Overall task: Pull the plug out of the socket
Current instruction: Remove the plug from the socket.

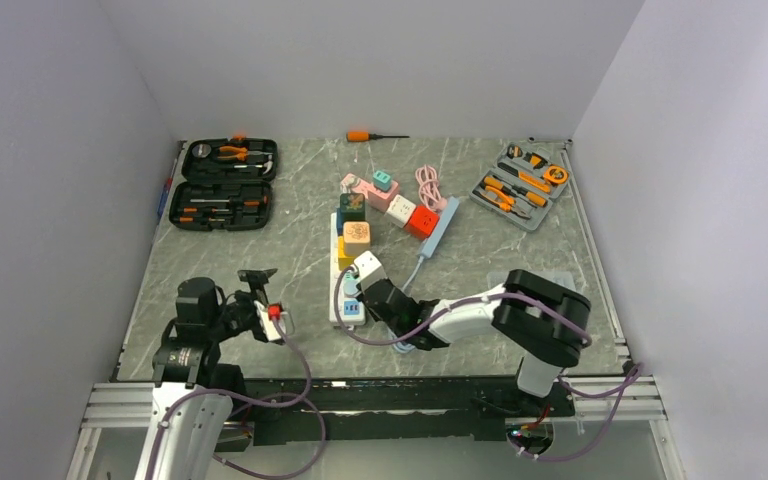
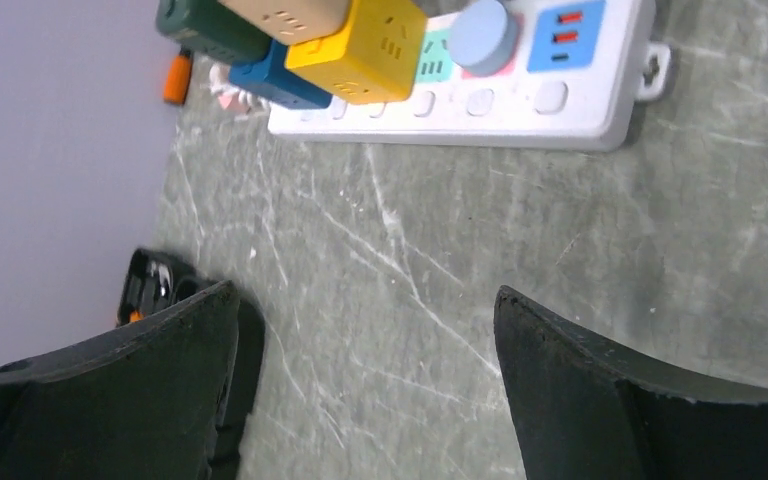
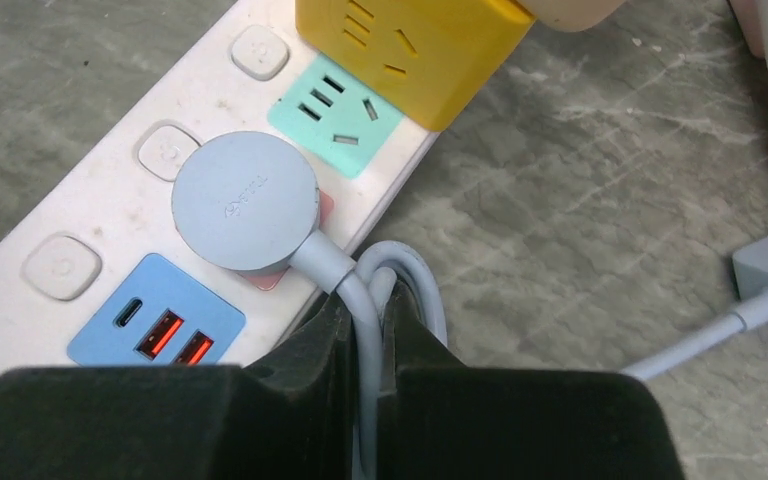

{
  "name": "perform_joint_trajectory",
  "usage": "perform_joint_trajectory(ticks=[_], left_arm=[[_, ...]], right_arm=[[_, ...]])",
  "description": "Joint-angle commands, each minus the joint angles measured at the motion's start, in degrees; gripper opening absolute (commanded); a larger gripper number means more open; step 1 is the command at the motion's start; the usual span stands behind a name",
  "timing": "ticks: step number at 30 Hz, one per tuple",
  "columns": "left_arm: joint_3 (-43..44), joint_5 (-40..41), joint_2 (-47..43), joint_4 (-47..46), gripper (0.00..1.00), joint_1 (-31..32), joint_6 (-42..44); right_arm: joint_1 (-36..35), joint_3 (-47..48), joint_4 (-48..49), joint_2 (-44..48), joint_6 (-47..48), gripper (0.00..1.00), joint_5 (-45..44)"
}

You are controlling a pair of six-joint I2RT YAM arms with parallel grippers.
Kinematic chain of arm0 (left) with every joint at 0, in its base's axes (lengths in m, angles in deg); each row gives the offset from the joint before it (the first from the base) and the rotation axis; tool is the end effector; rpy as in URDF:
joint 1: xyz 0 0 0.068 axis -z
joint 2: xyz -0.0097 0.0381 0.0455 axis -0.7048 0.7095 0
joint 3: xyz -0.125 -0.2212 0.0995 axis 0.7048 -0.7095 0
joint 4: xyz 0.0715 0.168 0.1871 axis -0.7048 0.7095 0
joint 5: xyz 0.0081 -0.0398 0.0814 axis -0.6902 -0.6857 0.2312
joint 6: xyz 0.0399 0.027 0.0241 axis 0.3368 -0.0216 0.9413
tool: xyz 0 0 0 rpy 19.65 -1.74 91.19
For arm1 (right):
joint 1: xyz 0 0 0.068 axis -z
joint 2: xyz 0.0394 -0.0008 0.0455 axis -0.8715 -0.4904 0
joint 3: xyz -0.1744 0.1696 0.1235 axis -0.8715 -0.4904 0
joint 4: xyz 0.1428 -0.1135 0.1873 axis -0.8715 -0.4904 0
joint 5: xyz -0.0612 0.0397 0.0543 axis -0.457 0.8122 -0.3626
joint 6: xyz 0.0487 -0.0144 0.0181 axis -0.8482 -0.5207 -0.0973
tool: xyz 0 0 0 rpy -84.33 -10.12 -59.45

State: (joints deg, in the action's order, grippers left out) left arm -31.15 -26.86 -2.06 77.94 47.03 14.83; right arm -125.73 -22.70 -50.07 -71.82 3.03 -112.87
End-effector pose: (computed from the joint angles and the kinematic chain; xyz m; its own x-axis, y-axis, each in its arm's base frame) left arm 0.0966 -0.0274 0.2345 0.3081 0.6573 -0.6878 0.7217 0.3095 0.6191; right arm 0.1527 0.2884 0.1327 -0.3177 -0.3889 -0.8648 -0.5853 0.7979 -0.1438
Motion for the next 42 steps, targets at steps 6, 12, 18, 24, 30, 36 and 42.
perform_joint_trajectory(ticks=[6, 12, 18, 24, 30, 36, 42], left_arm=[[-9.4, -16.6, -3.0, -7.9, 0.99, 1.5, 28.9], [-12.0, -21.5, 0.4, -14.5, 0.99, 4.6, 34.7], [-9.7, -17.6, 8.4, -14.8, 0.99, 11.2, 36.7], [-8.6, -17.0, 16.9, -8.8, 0.99, 11.9, 52.9], [-10.6, -16.9, 22.4, -18.5, 0.99, 11.9, 55.0], [-15.8, -18.5, 28.2, -44.7, 0.97, 15.3, 48.0], [-11.9, -13.6, 32.5, -45.5, 0.59, 21.5, 42.9]], right_arm=[[0.0, 0.2, -2.2, 15.1, -3.8, 0.0, 10.1], [0.1, 1.9, -2.7, 17.2, -6.7, 0.0, 14.5], [0.5, 3.6, -2.1, 16.9, -8.7, 0.0, 16.8], [3.7, 3.5, -1.3, 18.5, -10.7, 0.0, 20.0], [5.3, 3.4, -1.6, 19.7, -10.9, 0.0, 22.0], [5.4, 3.0, -0.7, 18.1, -11.4, 0.0, 23.6], [5.3, 2.5, -0.1, 17.9, -11.6, 0.0, 23.8]])
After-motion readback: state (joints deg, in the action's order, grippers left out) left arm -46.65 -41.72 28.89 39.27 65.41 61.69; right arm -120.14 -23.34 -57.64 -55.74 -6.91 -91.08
